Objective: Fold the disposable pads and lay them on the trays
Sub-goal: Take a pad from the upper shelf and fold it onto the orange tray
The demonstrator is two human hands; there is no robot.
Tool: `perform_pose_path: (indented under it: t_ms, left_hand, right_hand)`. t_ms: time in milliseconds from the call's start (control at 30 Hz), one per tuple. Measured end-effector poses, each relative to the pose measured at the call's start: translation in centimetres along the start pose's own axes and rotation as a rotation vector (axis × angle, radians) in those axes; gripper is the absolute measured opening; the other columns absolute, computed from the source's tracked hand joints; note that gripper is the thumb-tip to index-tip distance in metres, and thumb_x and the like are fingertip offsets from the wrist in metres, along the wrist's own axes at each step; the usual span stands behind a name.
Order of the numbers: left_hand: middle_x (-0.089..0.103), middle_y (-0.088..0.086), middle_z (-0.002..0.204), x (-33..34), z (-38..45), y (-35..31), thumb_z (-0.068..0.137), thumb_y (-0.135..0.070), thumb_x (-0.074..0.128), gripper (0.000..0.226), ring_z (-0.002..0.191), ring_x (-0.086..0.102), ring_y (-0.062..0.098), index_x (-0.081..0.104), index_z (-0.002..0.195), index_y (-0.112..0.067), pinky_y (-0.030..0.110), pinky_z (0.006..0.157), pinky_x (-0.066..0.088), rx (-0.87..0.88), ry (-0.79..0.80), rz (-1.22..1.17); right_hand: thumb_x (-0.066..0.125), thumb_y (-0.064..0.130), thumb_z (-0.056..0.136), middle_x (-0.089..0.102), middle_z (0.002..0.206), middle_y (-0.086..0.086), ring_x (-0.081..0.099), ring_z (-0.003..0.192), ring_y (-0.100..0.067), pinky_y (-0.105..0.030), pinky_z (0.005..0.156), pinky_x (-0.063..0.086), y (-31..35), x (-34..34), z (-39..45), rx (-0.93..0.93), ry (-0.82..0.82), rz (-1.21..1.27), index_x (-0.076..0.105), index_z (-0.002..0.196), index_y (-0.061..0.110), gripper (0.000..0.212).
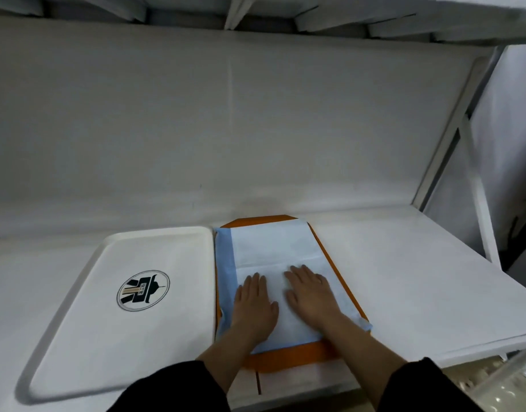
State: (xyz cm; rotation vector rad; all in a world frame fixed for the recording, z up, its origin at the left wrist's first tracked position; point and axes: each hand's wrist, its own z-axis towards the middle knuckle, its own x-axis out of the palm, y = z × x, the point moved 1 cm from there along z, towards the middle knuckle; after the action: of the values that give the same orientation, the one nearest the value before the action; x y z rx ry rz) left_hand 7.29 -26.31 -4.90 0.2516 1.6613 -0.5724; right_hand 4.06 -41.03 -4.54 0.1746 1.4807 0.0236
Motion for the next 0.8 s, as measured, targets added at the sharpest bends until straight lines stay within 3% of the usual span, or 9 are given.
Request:
perform_pose_path:
  t_ms: [67,100,200,267,333,400,500,633,800]
  left_hand:
    - [0.007,0.011,0.159,1.5,1.1,-0.1,0.094,-0.056,0.001,0.077,0.148,0.008,0.023,0.01,0.151,-0.006,0.036,0.119,0.004,-0.035,-0.045,-0.064]
    - [0.024,0.013,0.155,2.3,1.6,0.1,0.091,-0.059,-0.008,0.086,0.143,0.026,0.025,0.029,0.147,-0.005,0.036,0.118,0.014,-0.031,-0.055,-0.056]
    - [0.062,0.007,0.128,4.3,2.5,0.7,0.095,-0.058,0.001,0.083,0.115,0.062,0.025,0.065,0.121,-0.014,0.04,0.11,0.016,-0.007,-0.052,-0.005]
    - [0.055,0.005,0.136,3.7,2.0,1.1,0.091,-0.064,-0.002,0.084,0.123,0.055,0.026,0.059,0.129,-0.02,0.044,0.109,0.013,-0.02,-0.035,0.014]
    - [0.018,0.0,0.157,3.3,1.8,1.4,0.079,-0.073,-0.015,0.095,0.145,0.021,0.027,0.027,0.149,-0.025,0.045,0.114,-0.001,-0.03,-0.042,0.027]
    - [-0.006,0.0,0.16,3.5,2.1,2.0,0.067,-0.073,-0.016,0.1,0.148,-0.006,0.025,0.002,0.152,-0.026,0.044,0.116,-0.009,-0.086,-0.064,-0.01]
    - [-0.007,0.005,0.16,3.6,2.0,2.4,0.065,-0.071,-0.013,0.103,0.147,-0.009,0.025,-0.001,0.152,-0.019,0.04,0.119,-0.003,-0.15,-0.101,-0.017]
    - [-0.008,0.005,0.16,3.6,2.2,2.5,0.083,-0.072,0.009,0.089,0.147,-0.009,0.024,-0.001,0.152,-0.016,0.039,0.119,-0.004,-0.153,-0.145,-0.056]
    - [-0.003,0.006,0.16,3.3,2.0,2.2,0.067,-0.071,-0.006,0.103,0.148,-0.005,0.025,0.004,0.152,-0.015,0.038,0.117,-0.005,-0.144,-0.104,-0.067]
  right_hand:
    - [-0.01,0.062,0.075,0.02,0.158,-0.001,0.01,0.147,-0.021,-0.039,0.118,0.007,0.0,1.9,0.8,0.006,-0.021,0.026,0.025,0.149,0.023,0.091]
    - [-0.016,0.07,0.074,0.015,0.159,0.001,0.005,0.148,-0.02,-0.038,0.117,0.001,-0.3,2.7,1.0,0.015,0.001,0.041,0.02,0.15,0.025,0.096]
    - [-0.035,0.08,0.052,-0.001,0.16,0.007,-0.006,0.147,-0.016,-0.037,0.116,-0.007,-1.5,4.0,1.0,0.077,0.039,0.05,0.006,0.151,0.03,0.118]
    - [-0.035,0.082,0.049,-0.004,0.16,0.008,-0.008,0.147,-0.015,-0.037,0.117,-0.007,-2.1,4.0,1.0,0.092,0.047,0.058,0.004,0.151,0.031,0.121]
    - [-0.034,0.083,0.048,-0.005,0.16,0.008,-0.01,0.147,-0.015,-0.037,0.117,-0.007,-2.9,3.8,0.9,0.114,0.064,0.067,0.002,0.151,0.031,0.121]
    - [-0.035,0.084,0.047,-0.007,0.16,0.007,-0.011,0.147,-0.014,-0.036,0.117,-0.007,-3.9,3.7,0.8,0.158,0.065,0.074,0.001,0.152,0.029,0.124]
    - [-0.033,0.085,0.046,-0.008,0.16,0.006,-0.012,0.146,-0.014,-0.031,0.116,-0.007,-4.9,3.5,0.6,0.186,0.084,0.098,0.0,0.152,0.027,0.125]
    - [-0.03,0.086,0.05,-0.008,0.159,0.008,-0.012,0.146,-0.011,-0.027,0.113,-0.009,-5.6,3.2,0.4,0.148,0.1,0.091,-0.002,0.151,0.027,0.12]
    - [-0.028,0.086,0.053,-0.006,0.159,0.008,-0.011,0.146,-0.011,-0.027,0.114,-0.008,-5.9,3.2,0.2,0.123,0.105,0.066,0.0,0.151,0.027,0.117]
